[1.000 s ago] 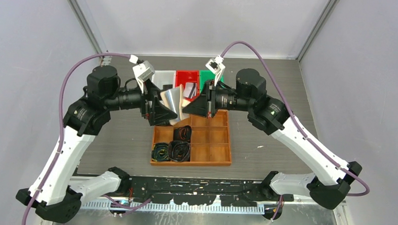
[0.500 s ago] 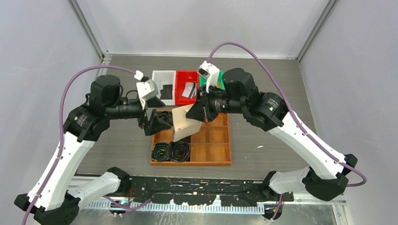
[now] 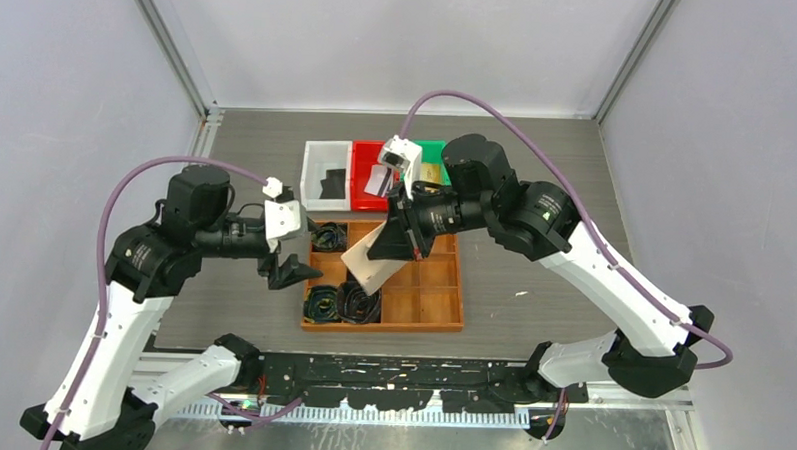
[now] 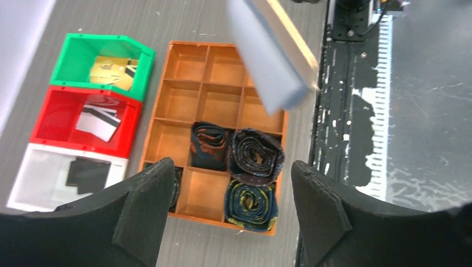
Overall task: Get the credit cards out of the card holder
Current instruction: Open the card holder.
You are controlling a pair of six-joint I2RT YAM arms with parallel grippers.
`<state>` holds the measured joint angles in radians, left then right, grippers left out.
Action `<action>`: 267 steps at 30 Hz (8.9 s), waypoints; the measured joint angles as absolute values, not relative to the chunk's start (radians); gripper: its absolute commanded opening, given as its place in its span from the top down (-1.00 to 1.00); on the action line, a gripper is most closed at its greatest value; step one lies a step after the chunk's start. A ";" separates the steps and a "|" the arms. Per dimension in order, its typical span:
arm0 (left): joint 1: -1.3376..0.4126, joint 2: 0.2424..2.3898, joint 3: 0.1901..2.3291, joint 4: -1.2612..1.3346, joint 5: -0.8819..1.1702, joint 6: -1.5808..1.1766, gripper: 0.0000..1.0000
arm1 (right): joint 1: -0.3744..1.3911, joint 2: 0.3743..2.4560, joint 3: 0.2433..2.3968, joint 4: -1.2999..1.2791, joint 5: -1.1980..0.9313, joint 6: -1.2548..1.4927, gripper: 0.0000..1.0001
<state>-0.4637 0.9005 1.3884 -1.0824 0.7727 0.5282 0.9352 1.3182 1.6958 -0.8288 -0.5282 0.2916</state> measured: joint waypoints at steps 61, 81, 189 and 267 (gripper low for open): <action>-0.522 0.921 1.327 -0.653 1.056 -0.300 1.00 | 0.735 1.077 1.365 -0.383 -0.809 0.529 -0.64; -0.424 1.064 1.339 -0.382 1.094 -0.809 1.00 | 0.736 0.845 0.991 -0.143 -0.588 0.509 -0.04; -0.316 0.773 1.279 -0.611 0.900 -0.036 -0.58 | 0.772 1.131 1.124 0.171 -0.687 1.156 0.99; -0.307 0.910 1.281 -0.393 0.963 -0.751 1.00 | 0.849 1.021 0.976 0.252 -0.450 1.008 -0.23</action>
<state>-0.3073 0.9104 1.2808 -0.3931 0.9630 -0.7513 0.8490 1.0214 0.9764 0.2516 -0.4496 1.0077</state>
